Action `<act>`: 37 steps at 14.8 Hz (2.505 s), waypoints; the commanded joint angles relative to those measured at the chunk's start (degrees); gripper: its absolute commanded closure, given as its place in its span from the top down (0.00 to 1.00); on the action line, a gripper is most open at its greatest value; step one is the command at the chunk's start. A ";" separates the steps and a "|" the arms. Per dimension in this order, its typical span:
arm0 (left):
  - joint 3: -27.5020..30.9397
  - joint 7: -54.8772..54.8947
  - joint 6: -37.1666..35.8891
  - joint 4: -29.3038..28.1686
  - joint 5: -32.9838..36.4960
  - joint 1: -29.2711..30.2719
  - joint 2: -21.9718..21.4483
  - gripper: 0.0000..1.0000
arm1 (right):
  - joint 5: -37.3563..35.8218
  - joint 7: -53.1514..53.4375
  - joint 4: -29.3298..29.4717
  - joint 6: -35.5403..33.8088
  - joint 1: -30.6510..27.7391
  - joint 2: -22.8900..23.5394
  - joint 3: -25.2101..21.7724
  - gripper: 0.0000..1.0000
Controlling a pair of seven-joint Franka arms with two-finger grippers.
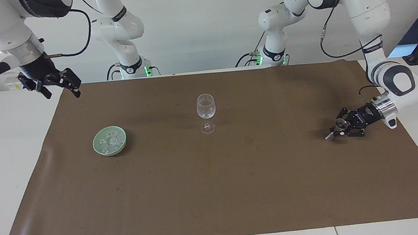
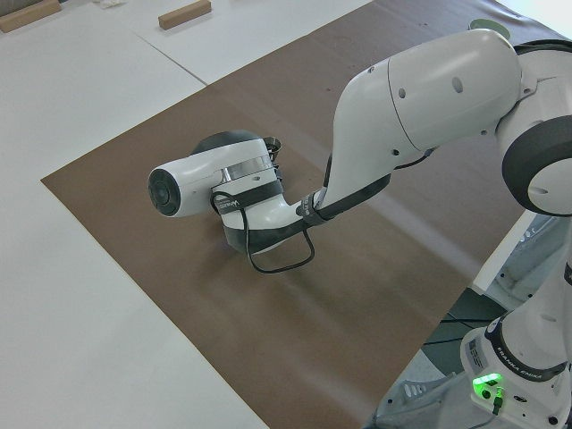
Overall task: Pour wine and add ice with both arms
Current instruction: 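Open the left gripper and close it around the silver jigger, then lift the jigger with the left gripper toward the clear glass, then carry the jigger over the glass while the right gripper reaches the ice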
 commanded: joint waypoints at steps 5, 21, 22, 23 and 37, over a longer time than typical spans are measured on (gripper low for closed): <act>0.71 0.90 -12.29 -2.64 -0.24 -1.25 -8.31 0.00 | 0.39 -0.69 -1.10 0.47 -0.48 -0.76 0.22 1.00; 0.79 -27.80 6.41 -10.29 0.11 -36.30 -25.45 0.00 | 0.39 -0.86 -1.10 0.65 -0.48 -0.76 0.22 1.00; 0.71 -30.01 8.34 -10.21 2.03 -39.11 -26.07 0.00 | 0.39 -1.13 -1.28 0.56 -0.74 -0.85 0.22 1.00; 0.62 -31.77 10.36 -10.03 4.40 -41.83 -26.16 0.00 | 0.47 -1.31 -1.45 0.65 -0.49 -0.85 0.31 1.00; 0.00 -48.14 19.96 -8.62 28.84 -56.00 -25.81 0.00 | 4.34 -7.02 -32.37 31.65 -0.22 -5.34 0.22 1.00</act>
